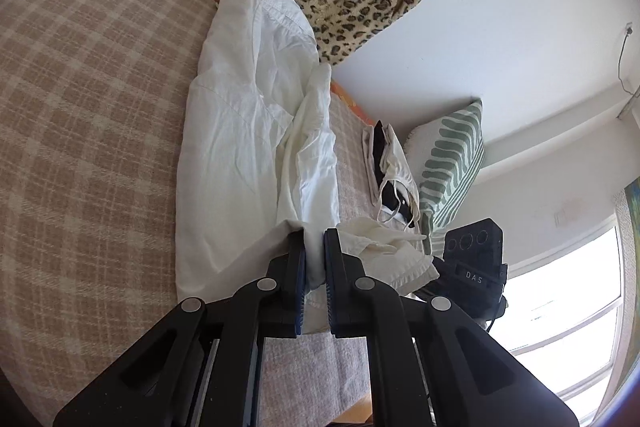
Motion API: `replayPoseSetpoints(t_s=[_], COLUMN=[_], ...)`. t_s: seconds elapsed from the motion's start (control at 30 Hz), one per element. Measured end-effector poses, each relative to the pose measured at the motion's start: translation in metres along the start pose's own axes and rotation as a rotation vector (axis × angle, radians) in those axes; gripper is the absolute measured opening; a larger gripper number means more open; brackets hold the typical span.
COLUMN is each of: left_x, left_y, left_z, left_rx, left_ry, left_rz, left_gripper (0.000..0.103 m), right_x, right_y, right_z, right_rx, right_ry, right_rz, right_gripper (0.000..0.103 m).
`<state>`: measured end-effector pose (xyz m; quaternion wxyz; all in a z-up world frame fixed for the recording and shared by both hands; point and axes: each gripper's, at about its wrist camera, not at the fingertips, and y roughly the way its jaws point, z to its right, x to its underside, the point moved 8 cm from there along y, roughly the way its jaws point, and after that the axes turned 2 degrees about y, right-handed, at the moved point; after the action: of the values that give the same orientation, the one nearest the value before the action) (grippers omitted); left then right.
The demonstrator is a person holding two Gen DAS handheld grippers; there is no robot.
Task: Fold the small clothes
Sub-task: 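Lift the hem with the right tool and fold it toward the collar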
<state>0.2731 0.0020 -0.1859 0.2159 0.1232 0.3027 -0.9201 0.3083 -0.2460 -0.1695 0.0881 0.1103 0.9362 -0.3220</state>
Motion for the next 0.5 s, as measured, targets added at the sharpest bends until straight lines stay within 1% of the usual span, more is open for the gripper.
replayPoseSetpoints(t_s=[0.13, 0.27, 0.4, 0.5], left_x=[-0.021, -0.032, -0.035, -0.038], left_y=[0.019, 0.035, 0.045, 0.049], left_z=[-0.019, -0.036, -0.049, -0.056], left_rx=[-0.055, -0.08, -0.101, -0.112], left_ry=[-0.019, -0.051, -0.057, -0.083], left_rz=[-0.005, -0.014, -0.045, -0.074], left_gripper=[0.007, 0.007, 0.007, 0.009], right_x=[-0.024, -0.043, -0.051, -0.054], right_y=[0.021, 0.046, 0.064, 0.068], right_z=[0.015, 0.032, 0.046, 0.05], right_rx=[0.053, 0.094, 0.117, 0.11], right_ry=[0.035, 0.072, 0.111, 0.13], right_rz=[-0.001, -0.025, -0.049, -0.06], right_gripper=[0.011, 0.011, 0.011, 0.011])
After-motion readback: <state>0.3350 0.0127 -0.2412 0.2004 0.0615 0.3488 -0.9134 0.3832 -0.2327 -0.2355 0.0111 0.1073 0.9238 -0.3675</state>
